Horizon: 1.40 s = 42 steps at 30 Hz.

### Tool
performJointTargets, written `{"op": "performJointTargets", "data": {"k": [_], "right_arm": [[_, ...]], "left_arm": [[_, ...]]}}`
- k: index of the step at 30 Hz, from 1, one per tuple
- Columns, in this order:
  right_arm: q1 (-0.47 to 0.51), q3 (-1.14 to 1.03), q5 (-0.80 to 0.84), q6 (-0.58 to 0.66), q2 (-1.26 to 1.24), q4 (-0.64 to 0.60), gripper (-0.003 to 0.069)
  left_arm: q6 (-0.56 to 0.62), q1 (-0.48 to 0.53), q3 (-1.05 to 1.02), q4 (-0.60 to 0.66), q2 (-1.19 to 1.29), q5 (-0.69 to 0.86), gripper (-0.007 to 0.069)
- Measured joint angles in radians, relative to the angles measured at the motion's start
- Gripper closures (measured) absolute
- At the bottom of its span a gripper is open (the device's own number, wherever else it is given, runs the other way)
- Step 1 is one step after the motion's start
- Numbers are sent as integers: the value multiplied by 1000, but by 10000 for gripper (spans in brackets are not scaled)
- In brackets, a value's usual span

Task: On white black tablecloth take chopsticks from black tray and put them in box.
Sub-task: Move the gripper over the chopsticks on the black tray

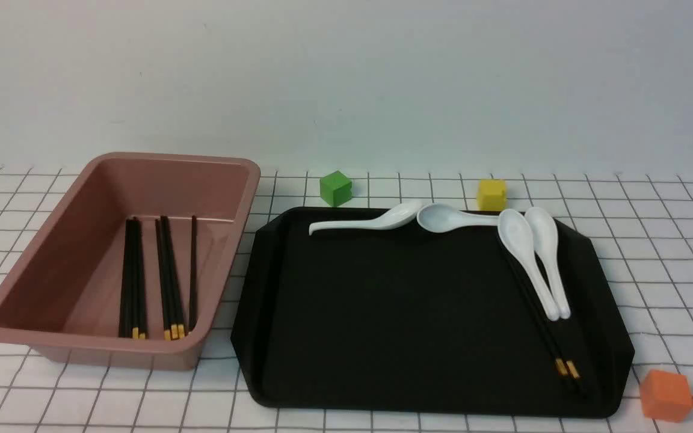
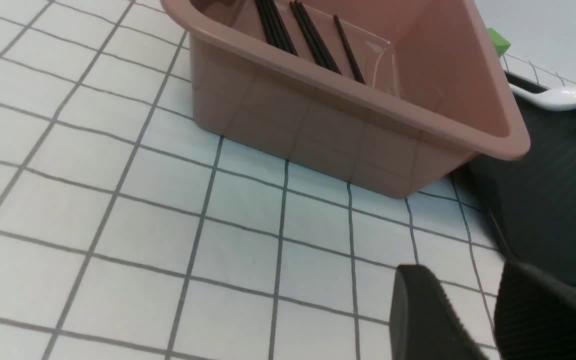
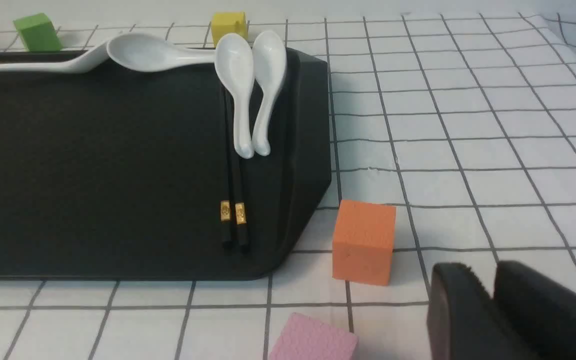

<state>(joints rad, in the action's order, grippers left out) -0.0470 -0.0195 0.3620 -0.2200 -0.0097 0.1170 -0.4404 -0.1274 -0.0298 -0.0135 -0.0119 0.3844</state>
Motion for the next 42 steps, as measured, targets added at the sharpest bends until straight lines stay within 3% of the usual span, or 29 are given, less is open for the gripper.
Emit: {"op": "performJointTargets", "data": {"k": [42], "right_arm": [[0, 0, 0, -1, 0, 0, 479]], "left_arm": [[0, 0, 0, 0, 0, 0, 386]]}}
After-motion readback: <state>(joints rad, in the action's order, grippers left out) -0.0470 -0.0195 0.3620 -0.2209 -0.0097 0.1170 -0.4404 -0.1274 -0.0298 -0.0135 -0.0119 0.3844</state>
